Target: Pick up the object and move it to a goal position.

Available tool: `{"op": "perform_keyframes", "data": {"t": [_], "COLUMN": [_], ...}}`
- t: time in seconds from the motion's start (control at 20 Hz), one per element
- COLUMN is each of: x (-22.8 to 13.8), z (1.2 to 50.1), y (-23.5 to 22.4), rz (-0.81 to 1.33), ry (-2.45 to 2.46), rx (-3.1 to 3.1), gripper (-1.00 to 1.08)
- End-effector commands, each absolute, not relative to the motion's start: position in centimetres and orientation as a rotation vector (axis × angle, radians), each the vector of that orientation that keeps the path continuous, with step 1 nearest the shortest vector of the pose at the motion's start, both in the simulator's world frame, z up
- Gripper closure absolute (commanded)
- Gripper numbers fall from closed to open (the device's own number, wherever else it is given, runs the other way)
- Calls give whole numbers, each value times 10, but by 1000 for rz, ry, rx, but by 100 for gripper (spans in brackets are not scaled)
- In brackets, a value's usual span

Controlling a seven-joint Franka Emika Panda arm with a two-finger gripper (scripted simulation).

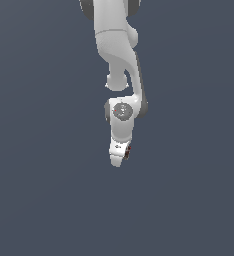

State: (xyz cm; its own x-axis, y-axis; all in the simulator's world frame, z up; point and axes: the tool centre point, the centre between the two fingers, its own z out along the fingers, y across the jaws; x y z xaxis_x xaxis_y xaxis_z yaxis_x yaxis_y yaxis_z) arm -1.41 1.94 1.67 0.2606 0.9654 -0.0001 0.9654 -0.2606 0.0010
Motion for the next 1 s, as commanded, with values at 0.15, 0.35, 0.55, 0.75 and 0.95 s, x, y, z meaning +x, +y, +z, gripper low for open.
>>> {"op": "perform_keyframes", "data": {"t": [0.15, 0.35, 0.55, 0.75, 0.95], "x": [-14, -14, -13, -9, -3], "z": [16, 17, 22, 38, 63], "y": [20, 19, 21, 28, 38], "rz": [0, 1, 1, 1, 1], "ry": [1911, 1909, 1909, 1910, 1911], "rx": [2493, 2493, 2493, 2493, 2493], "gripper": [108, 108, 108, 108, 108]}}
